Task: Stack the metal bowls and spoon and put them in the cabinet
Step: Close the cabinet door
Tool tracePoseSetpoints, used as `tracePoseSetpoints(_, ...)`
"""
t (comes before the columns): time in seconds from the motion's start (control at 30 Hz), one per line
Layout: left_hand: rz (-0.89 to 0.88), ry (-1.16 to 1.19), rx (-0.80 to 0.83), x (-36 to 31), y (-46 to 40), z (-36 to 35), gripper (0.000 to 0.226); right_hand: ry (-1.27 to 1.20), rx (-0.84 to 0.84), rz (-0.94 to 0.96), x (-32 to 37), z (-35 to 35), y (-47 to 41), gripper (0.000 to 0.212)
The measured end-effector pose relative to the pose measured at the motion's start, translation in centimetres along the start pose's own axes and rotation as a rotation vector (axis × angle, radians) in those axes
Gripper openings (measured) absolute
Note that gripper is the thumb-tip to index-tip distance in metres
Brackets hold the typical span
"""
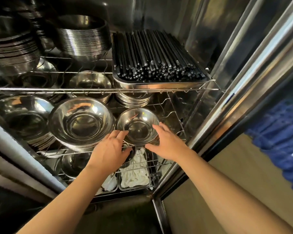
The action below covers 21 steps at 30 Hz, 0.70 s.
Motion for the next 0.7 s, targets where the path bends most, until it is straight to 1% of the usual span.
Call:
tracePoseSetpoints(0.2, -0.083, 0.010, 0.005, -0.2, 0.8, 3.5, 0.065, 0.024, -0.112, 0.012, 1.7, 3.1, 6.2, 0.076)
tracePoseSetpoints(0.33, -0.130, 0.026, -0.027, -2.1, 1.1, 7.7, 0.063, 0.039, -0.226, 0.032, 2.4, 6.1, 11.2, 0.063)
tracePoseSetpoints(0.53, -0.249, 0.127, -0.118, -8.3, 3.8, 14.3, 0.061, 0.043, -0.441, 0.114, 3.5, 11.2, 19.6, 0.052)
tracePoseSetpoints(0.7, -0.358, 0.172, -0.268, -15.8, 8.9, 18.4, 0.063, 0.072, -0.623, 0.227, 3.7, 14.1, 29.4, 0.043)
Point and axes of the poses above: each hand's wrist, its own y-axis away from the middle knuckle, its own z-axis out of the back of the hand, x = y × z, the point moved 3 cm from there along -y, towards the middle knuckle, and after that the axes turned 14 degrees about -y, right-handed, at the moved point
